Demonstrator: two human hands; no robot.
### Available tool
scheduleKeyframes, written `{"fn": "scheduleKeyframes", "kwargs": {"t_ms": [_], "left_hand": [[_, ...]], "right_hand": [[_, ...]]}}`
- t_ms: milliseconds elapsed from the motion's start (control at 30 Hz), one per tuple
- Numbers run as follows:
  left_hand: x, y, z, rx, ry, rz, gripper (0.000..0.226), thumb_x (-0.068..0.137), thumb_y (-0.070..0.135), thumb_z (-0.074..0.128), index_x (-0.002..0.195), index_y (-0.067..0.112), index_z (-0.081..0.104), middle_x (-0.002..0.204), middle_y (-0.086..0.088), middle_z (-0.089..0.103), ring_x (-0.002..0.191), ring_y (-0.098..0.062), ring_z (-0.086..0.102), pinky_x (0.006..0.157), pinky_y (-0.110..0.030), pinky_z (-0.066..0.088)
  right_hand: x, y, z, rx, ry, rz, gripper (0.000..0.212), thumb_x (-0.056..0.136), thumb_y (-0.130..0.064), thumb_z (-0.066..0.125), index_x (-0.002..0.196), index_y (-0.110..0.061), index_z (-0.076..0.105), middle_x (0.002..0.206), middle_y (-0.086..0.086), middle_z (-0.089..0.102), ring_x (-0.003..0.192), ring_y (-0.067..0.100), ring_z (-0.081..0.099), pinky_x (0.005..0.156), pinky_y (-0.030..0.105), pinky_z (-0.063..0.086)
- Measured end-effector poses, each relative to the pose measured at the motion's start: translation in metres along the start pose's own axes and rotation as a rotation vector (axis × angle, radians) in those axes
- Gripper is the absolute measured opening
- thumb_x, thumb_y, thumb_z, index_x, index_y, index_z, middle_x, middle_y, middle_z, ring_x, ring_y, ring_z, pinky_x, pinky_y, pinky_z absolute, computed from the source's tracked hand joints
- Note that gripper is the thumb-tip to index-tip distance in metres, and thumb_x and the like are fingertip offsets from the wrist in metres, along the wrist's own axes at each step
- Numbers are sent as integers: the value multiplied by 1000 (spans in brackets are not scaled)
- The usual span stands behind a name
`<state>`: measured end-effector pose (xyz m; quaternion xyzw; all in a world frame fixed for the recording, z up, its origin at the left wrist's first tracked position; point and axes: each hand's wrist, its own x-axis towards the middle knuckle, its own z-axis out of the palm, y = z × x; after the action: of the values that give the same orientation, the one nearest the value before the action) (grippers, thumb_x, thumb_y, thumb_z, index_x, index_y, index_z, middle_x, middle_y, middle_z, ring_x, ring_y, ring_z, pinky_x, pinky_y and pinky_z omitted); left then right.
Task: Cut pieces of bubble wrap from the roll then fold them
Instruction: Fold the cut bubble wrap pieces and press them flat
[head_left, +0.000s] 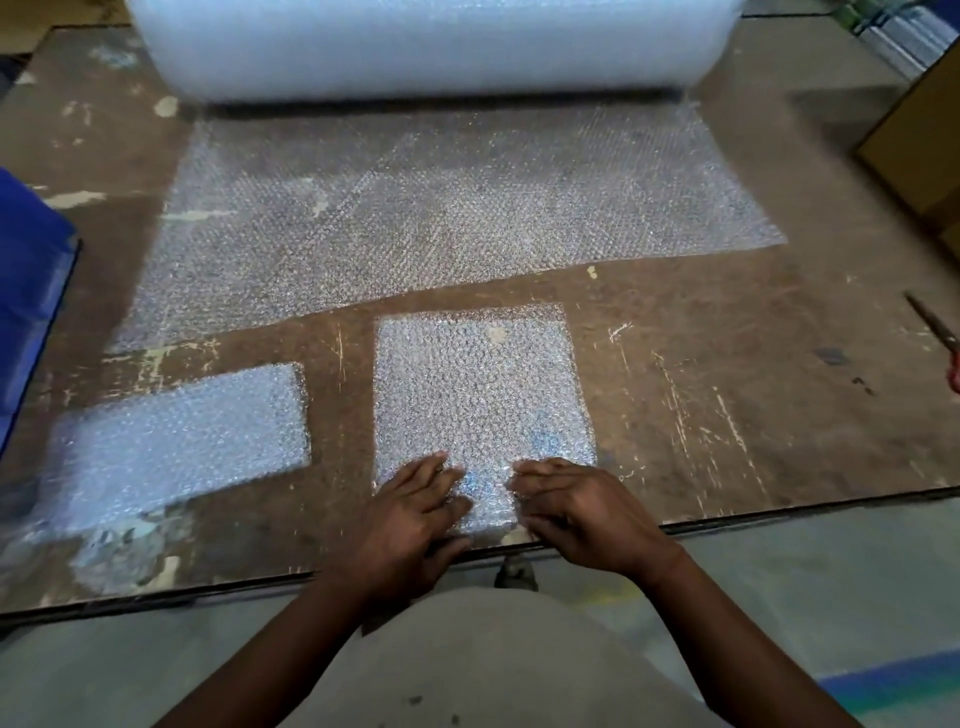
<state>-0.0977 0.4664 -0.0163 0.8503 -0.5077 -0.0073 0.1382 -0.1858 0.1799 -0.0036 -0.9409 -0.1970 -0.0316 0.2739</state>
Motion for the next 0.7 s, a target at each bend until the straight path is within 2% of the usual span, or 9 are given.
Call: {"fn": "scheduleKeyframes", "kwargs": {"t_ms": [67, 133, 200, 300, 400, 467, 567, 600, 700], "left_hand": [[1, 5, 0, -19, 14, -31, 50, 99, 57, 62, 127, 19, 77, 147, -9, 66, 143, -34, 57, 119, -46, 41], [4, 7, 1, -46, 23, -63, 50, 98, 56, 61, 127, 18, 77, 144, -9, 68, 140, -33, 60, 117, -47, 47], [5, 6, 3, -94, 45, -74, 41, 100, 44, 59, 126, 17, 77, 138, -8, 72, 135, -33, 64, 114, -47, 49], [10, 3, -3, -201, 78, -97, 37, 103, 29, 52, 124, 12, 77, 128, -6, 76, 129, -31, 67, 114, -40, 45], [12, 1, -15, -302, 43, -163, 44, 109, 34, 43, 128, 10, 75, 130, -9, 76, 132, -29, 66, 118, -33, 40], [10, -2, -21, -363, -39, -215, 55, 113, 48, 34, 136, 15, 71, 141, -9, 71, 141, -25, 59, 120, -36, 43], [6, -7, -24, -422, -68, -205, 61, 113, 55, 25, 138, 20, 68, 147, -3, 67, 148, -15, 51, 123, -35, 41], [6, -8, -24, -438, -65, -194, 56, 114, 52, 28, 139, 22, 68, 147, -1, 66, 149, -11, 48, 123, -31, 38], [5, -10, -27, -489, -83, -189, 41, 114, 35, 41, 143, 22, 66, 152, 7, 60, 152, 1, 38, 127, -23, 28]], "right_hand": [[4, -4, -4, 42, 12, 48, 8, 101, -24, 71, 104, -21, 78, 127, -7, 75, 133, 10, 62, 104, 34, 54], [7, -6, -10, 98, 3, 121, 9, 105, -29, 64, 102, -25, 71, 112, -8, 75, 112, 13, 71, 86, 38, 59], [9, -6, -13, 142, 13, 195, 14, 109, -39, 55, 105, -30, 64, 97, -10, 73, 85, 10, 71, 72, 39, 57], [9, -4, -19, 156, 12, 225, 18, 107, -49, 55, 112, -33, 61, 88, -13, 72, 69, 6, 66, 66, 38, 56], [6, 0, -27, 104, 1, 215, 37, 94, -53, 74, 124, -33, 67, 109, -15, 75, 82, 1, 68, 72, 35, 60], [3, 8, -29, 160, 35, 225, 33, 95, -43, 77, 125, -29, 75, 122, -16, 76, 104, 2, 72, 84, 37, 62], [1, 15, -35, 388, 26, 263, 24, 103, -32, 72, 123, -24, 80, 125, -21, 75, 115, 2, 72, 97, 37, 60], [2, 16, -38, 433, -4, 274, 23, 104, -30, 70, 123, -21, 80, 125, -19, 75, 116, 7, 73, 99, 36, 59], [5, 17, -47, 523, -127, 268, 25, 108, -25, 63, 118, -7, 77, 122, 10, 74, 116, 30, 71, 101, 43, 53]]}}
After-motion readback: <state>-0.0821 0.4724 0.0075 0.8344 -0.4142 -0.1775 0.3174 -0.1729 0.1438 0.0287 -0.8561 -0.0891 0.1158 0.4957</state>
